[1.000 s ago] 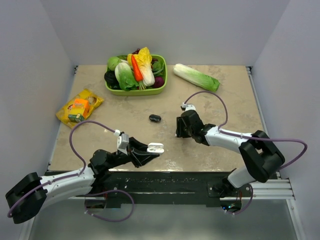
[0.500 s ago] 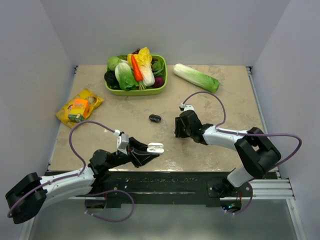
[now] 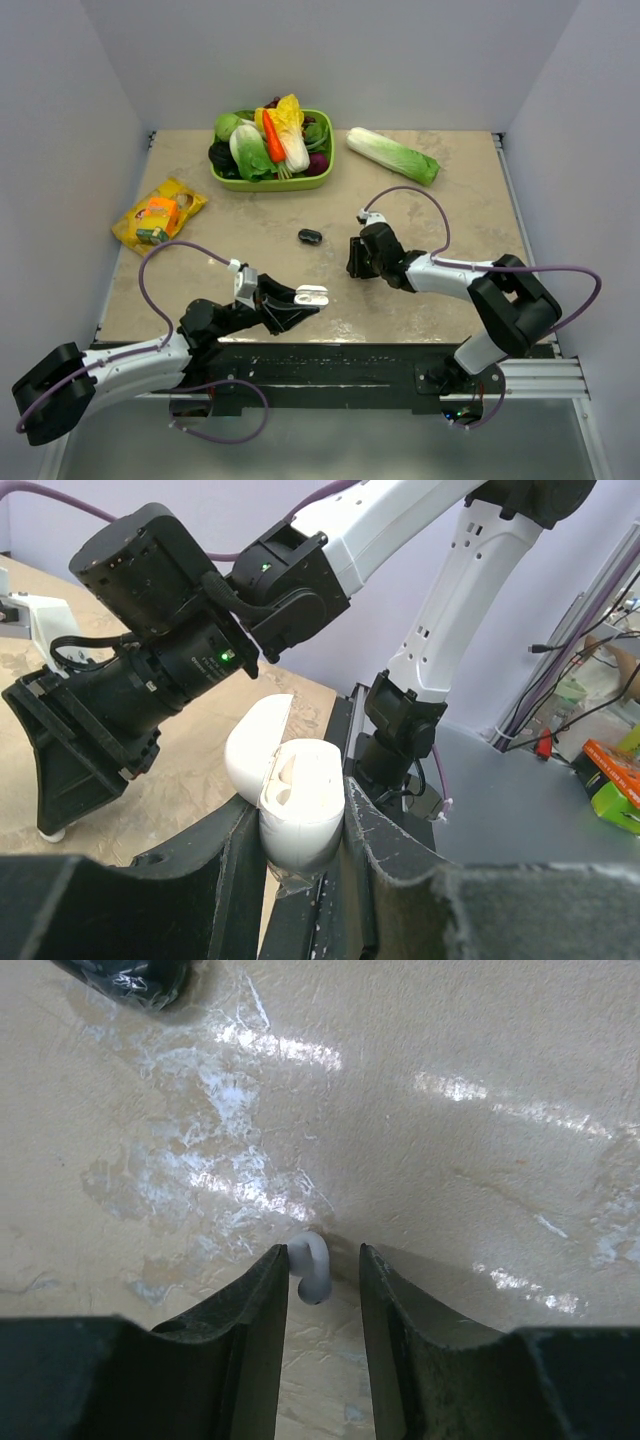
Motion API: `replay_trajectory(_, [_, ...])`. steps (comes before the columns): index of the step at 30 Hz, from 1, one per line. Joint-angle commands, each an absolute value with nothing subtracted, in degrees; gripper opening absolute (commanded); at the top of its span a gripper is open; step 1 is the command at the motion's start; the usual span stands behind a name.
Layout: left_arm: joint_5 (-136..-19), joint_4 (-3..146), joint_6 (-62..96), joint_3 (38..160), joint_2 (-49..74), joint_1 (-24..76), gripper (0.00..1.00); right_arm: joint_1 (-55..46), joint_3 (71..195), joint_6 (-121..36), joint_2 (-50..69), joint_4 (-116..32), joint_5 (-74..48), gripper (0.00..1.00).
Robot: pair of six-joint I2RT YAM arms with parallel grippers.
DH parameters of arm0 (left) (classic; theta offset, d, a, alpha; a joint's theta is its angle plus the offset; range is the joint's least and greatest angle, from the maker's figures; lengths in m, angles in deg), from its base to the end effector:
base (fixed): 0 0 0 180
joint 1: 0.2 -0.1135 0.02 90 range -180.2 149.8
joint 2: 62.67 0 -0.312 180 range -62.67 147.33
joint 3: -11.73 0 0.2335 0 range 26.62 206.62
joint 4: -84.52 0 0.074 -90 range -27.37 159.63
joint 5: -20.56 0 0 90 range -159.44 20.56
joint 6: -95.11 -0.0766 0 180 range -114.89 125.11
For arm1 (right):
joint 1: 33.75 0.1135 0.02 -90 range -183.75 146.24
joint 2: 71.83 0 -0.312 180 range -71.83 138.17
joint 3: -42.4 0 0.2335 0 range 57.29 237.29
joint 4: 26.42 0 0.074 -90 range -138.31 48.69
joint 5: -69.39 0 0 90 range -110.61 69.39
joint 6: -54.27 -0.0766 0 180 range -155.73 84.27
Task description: Insert the wireless bluetooth earbuds into the charging case
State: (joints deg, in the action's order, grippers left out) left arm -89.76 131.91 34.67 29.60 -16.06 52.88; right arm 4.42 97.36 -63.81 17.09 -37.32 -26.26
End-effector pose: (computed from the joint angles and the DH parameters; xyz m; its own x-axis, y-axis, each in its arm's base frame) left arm 0.0680 -0.1348 0.2746 -0.3003 -0.3705 -0.8789 0.9188 0.1351 -0.3708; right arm 0.2517 0.1883 0.1890 -0.7529 0.0040 -0.6581 -0.2332 0.9335 0.2724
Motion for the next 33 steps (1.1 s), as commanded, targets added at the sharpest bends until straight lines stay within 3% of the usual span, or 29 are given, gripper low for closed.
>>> replay_trajectory(1, [-89.92,137.21,35.52,26.62,-15.39,53.33,0.0,4.3,95.7,-64.12,17.37,-36.3,-24.83,0.36])
replay_trajectory(6, [-89.92,137.74,35.69,26.62,-14.68,53.41,0.0,4.39,95.08,-64.3,16.76,-35.69,-24.3,0.32])
replay_trajectory(16, [-89.74,138.36,35.69,26.62,-13.89,53.59,0.0,4.39,94.11,-64.74,14.39,-36.83,-24.74,0.1])
replay_trajectory(23, [-89.65,138.71,35.69,26.62,-13.45,53.85,0.0,4.39,92.71,-65.7,9.56,-38.07,-25.26,0.03])
replay_trajectory(33, [-85.97,141.07,33.94,26.97,-13.37,53.94,0.0,4.39,89.53,-63.87,-17.94,-35.94,-12.88,0.0])
